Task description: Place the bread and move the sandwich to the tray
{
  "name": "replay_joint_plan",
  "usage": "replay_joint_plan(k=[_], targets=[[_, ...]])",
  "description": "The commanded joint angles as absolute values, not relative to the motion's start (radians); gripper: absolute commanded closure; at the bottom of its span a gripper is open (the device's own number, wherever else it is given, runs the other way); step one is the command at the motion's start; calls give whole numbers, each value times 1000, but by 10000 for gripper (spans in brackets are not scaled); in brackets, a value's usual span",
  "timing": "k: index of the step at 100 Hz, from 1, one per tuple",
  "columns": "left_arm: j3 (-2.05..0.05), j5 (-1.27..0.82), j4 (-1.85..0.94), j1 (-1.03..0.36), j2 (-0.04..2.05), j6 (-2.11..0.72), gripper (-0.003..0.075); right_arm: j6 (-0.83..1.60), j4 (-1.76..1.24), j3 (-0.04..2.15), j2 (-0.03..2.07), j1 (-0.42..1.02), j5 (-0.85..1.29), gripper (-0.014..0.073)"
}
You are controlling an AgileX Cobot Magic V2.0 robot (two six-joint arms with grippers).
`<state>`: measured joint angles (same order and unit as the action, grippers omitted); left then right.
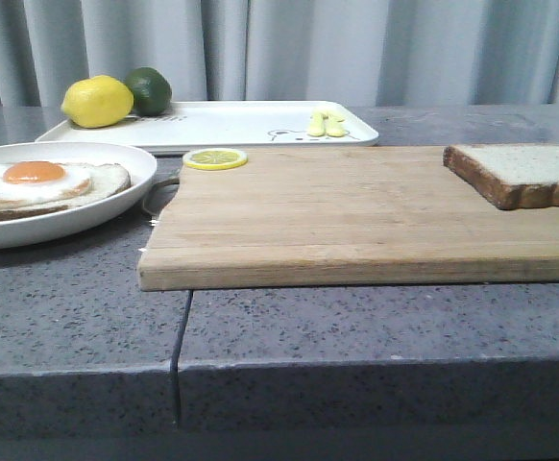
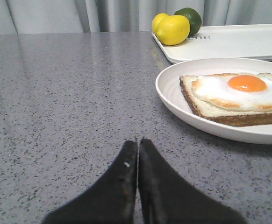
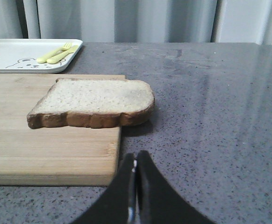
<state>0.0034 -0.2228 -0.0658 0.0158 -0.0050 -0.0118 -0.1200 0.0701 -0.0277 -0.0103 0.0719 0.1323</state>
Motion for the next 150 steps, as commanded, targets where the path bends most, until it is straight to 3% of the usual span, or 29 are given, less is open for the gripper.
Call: replay_joint_plan(k=[1,68,94,112,150], targets=[[17,-150,-75,19,-38,-10,739,-119,81,-28,-30,74,52,710],[17,-141,-92,19,-38,-10,739,-119,81,-28,-30,74,44,710],[-61,-162,-165,16,-37,-10,739,-120,18,5,-30,74,-59,710],[-237,-200,-168,-11,13,-10,739,-120,-21,168,11,74,71,710],[-730,-697,-182,-16,406,-10,739,-119,-9,636,406,74,523,710]])
